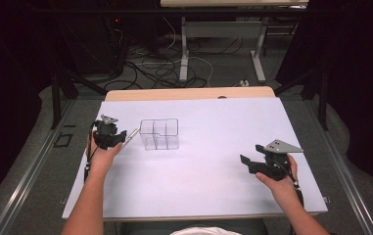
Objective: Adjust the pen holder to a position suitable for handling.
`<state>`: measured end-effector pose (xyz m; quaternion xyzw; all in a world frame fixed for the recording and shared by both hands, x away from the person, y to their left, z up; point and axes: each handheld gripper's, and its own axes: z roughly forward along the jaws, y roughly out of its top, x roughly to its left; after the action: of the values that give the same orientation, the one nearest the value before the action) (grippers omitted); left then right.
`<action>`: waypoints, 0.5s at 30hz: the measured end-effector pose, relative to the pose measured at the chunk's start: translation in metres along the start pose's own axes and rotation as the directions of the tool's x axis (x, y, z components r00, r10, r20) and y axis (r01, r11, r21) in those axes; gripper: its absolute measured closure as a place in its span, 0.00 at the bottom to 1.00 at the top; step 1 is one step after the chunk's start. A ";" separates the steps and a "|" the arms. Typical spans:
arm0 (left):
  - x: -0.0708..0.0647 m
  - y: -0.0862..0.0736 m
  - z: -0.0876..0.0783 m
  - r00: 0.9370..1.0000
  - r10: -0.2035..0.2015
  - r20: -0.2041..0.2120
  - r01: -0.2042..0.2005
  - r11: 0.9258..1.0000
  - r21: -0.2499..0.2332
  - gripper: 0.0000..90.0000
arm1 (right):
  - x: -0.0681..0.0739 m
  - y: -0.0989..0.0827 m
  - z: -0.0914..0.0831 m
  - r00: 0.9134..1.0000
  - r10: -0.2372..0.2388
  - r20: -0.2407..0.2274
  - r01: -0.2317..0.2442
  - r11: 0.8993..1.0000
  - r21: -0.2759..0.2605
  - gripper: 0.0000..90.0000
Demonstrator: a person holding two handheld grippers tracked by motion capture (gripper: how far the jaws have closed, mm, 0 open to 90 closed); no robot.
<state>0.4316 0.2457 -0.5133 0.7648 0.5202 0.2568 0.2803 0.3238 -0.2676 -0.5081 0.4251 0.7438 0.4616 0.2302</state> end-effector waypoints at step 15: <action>-0.013 -0.010 0.022 0.996 0.087 0.021 -0.089 0.988 0.127 0.72 | -0.002 0.000 0.001 1.000 -0.001 -0.011 0.001 1.000 0.001 0.29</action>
<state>0.4359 0.2331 -0.5371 0.8053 0.4993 0.2289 0.2233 0.3254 -0.2694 -0.5089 0.4224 0.7455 0.4634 0.2259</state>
